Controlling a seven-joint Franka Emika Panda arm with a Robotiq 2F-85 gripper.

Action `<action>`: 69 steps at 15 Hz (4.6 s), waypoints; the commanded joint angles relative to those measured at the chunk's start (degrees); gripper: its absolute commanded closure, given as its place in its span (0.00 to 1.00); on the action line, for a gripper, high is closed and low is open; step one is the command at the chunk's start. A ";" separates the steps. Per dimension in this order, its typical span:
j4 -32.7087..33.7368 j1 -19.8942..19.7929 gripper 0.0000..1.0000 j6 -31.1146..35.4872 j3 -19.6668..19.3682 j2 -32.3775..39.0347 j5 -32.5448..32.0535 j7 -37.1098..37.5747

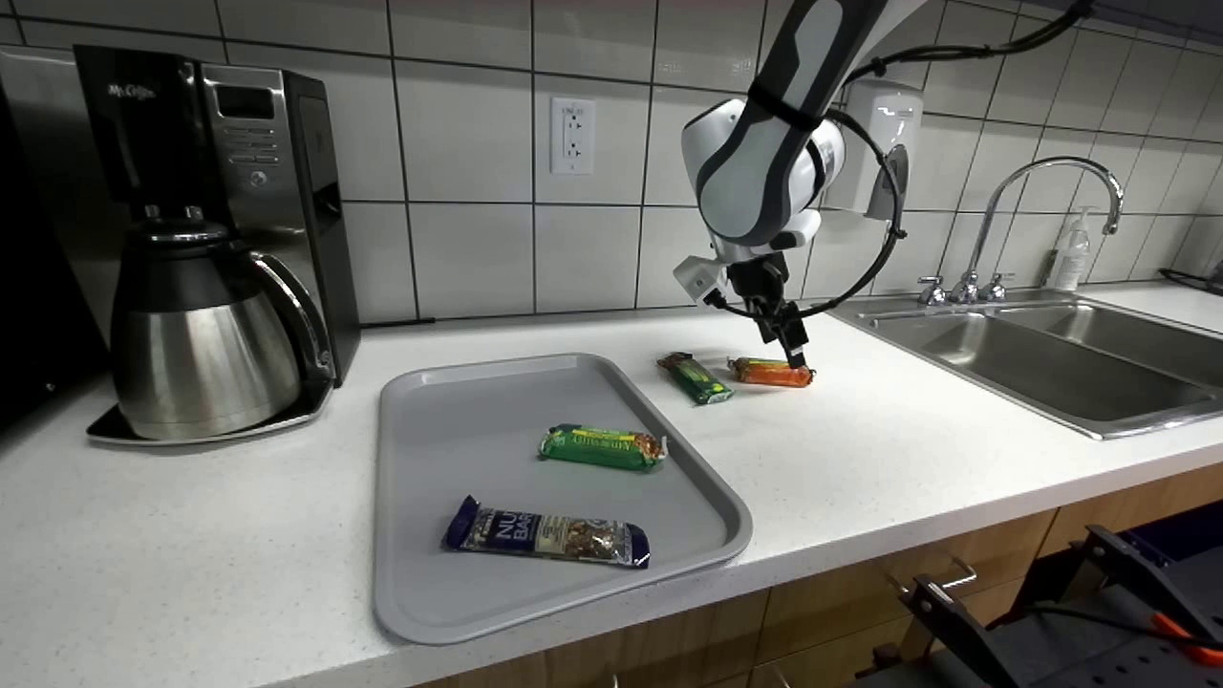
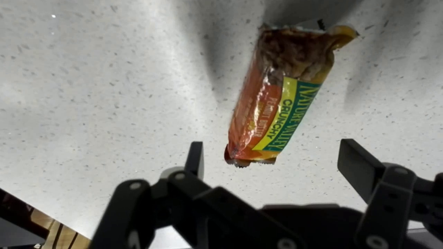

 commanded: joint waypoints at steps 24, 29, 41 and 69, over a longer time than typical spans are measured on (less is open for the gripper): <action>-3.42 -4.39 0.00 3.15 15.51 -11.21 11.87 -32.60; -4.81 -1.46 0.00 2.71 16.44 -13.08 11.73 -30.98; -7.92 -1.57 0.00 2.62 22.11 -16.52 16.93 -39.61; -13.90 6.58 0.00 -8.77 25.59 -21.52 9.43 -0.69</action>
